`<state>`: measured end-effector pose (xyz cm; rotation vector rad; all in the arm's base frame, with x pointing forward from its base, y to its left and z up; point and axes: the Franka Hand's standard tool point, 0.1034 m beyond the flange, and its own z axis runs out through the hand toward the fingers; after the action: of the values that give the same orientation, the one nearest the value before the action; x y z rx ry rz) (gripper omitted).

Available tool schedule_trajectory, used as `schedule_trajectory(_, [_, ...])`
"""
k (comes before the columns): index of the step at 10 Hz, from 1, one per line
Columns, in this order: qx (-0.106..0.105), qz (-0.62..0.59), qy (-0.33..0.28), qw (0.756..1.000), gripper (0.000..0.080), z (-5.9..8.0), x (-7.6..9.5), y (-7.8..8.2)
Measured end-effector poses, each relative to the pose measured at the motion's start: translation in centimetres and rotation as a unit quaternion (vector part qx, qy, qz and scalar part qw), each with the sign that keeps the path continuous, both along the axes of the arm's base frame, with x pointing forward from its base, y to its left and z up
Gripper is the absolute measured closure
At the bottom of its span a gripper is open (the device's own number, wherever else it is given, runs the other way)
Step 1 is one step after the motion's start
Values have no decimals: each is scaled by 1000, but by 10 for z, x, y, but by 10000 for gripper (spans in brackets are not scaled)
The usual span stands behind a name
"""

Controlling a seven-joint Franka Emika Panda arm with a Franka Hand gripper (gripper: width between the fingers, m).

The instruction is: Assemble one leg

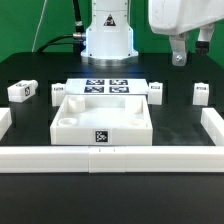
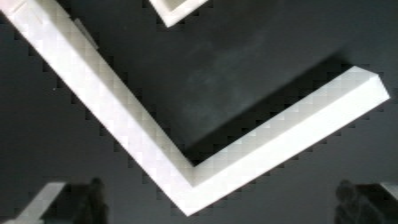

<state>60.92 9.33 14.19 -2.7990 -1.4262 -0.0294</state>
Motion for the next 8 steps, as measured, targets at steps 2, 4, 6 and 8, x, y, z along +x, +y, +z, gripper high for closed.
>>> schedule_trajectory(2, [0,0,0,1000,150,0,0,0])
schedule_trajectory(4, [0,7,-1,1000,150,-1,0,-1])
schedule_trajectory(6, [-3,98,9,995,150,-14,-13,-12])
schedule_trajectory(8, [-2,155,28,987,150,-26,-21,-23])
